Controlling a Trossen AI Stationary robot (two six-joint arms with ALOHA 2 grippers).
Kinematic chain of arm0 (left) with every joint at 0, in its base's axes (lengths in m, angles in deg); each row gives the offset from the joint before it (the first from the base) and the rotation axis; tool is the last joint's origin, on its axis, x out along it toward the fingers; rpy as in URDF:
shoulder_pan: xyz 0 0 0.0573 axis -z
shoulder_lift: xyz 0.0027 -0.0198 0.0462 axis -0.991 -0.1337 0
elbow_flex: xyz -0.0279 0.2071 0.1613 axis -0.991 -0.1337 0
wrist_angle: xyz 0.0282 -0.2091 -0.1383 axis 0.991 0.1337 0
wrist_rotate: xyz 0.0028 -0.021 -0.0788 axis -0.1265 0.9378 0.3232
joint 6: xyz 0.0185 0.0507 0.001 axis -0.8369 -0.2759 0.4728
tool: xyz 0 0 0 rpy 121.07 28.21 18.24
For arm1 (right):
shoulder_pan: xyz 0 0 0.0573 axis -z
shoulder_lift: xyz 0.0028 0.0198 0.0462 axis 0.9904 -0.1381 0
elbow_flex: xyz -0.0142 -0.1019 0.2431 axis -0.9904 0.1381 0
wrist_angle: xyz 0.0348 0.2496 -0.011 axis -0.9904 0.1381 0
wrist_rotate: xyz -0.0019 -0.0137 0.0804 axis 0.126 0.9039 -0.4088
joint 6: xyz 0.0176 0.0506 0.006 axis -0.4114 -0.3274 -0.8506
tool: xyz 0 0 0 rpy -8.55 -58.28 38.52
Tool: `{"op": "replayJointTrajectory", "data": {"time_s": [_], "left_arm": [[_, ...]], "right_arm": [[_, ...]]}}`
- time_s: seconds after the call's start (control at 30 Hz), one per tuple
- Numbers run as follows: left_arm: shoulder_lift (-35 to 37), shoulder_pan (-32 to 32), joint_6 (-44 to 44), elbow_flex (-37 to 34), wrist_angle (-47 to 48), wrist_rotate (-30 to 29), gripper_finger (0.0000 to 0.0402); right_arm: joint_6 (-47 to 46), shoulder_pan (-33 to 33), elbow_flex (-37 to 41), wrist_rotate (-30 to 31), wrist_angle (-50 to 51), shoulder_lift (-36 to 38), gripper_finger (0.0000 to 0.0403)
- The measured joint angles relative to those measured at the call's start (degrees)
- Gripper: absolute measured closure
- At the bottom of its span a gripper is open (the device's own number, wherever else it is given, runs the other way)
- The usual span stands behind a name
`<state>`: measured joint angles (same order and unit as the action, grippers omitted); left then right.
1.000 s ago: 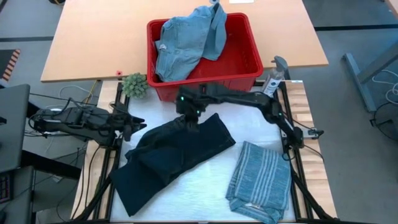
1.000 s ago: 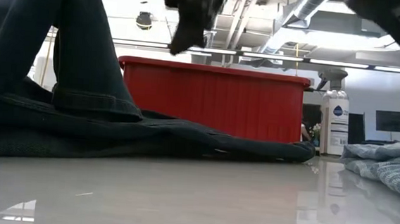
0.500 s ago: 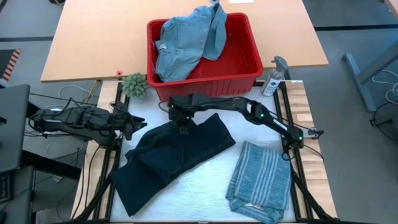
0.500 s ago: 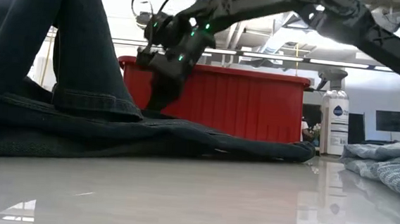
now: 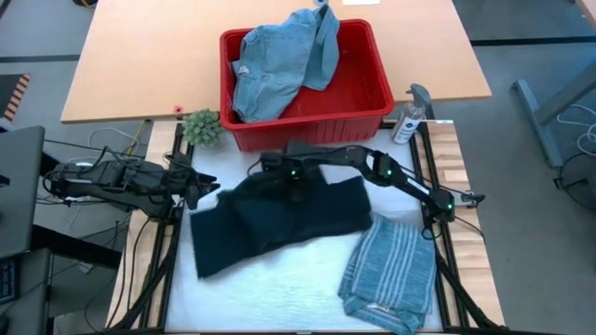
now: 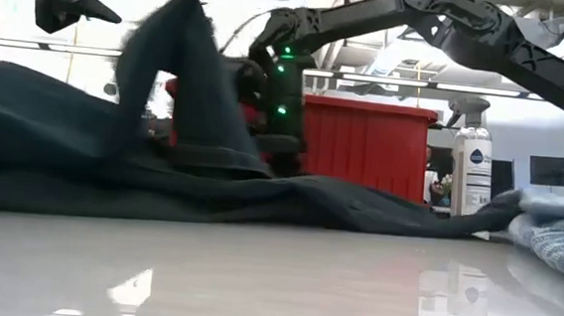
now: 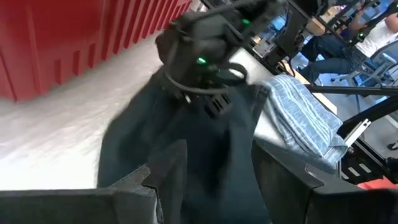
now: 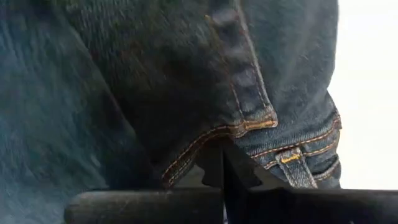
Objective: Fold Laundry from Bin
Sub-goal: Fold the blue denim pants
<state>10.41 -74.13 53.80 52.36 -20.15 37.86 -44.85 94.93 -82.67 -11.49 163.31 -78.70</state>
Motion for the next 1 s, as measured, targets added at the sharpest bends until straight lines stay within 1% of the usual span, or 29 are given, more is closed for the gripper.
{"op": "replayJointTrajectory", "data": {"time_s": [0.13,0.2,0.33,0.43,0.53,0.6,0.7,0.77,0.83,0.93,1.0], "left_arm": [[0.0,0.0,-0.43,0.0,-0.01,0.01,0.0231],[0.0,-0.01,-0.46,0.0,0.0,0.14,0.0231],[0.0,0.0,-0.46,0.0,0.01,0.67,0.0231],[0.0,0.0,-0.48,-0.02,0.0,0.8,0.0231],[0.02,0.0,-1.02,-0.02,-0.06,0.8,0.0231],[0.02,-0.02,-1.07,-0.02,-0.46,0.82,0.0231],[0.02,-0.02,-1.56,-0.04,-3.68,1.97,0.0231],[0.04,-0.02,-3.04,-0.04,-7.21,2.76,0.0231],[0.04,0.0,-4.44,-0.04,-10.99,3.57,0.0231],[0.04,0.0,-6.33,-0.04,-15.21,5.07,0.0231],[0.04,0.0,-7.08,-0.04,-16.35,6.93,0.0231]], "right_arm": [[-2.26,1.52,0.27,5.89,9.39,-0.4,0.0387],[-3.27,2.18,0.39,7.53,9.76,-0.52,0.0387],[-3.6,3.31,0.37,7.28,8.74,1.48,0.0387],[-1.06,2.31,0.43,7.39,5.38,6.44,0.0386],[-0.99,0.97,0.15,8.01,3.52,13.96,0.0362],[-1.58,0.55,0.13,4.82,4.33,18.87,0.0342],[-4.26,-0.4,0.13,-5.15,3.96,24.64,0.032],[-5.9,-2.19,0.13,-10.28,3.96,27.05,0.0308],[-6.64,-5.08,0.13,-11.17,3.77,28.27,0.0299],[-6.07,-10.05,0.15,-8.45,1.71,27.35,0.0285],[-5.39,-13.0,0.19,-7.35,0.71,25.68,0.0269]]}}
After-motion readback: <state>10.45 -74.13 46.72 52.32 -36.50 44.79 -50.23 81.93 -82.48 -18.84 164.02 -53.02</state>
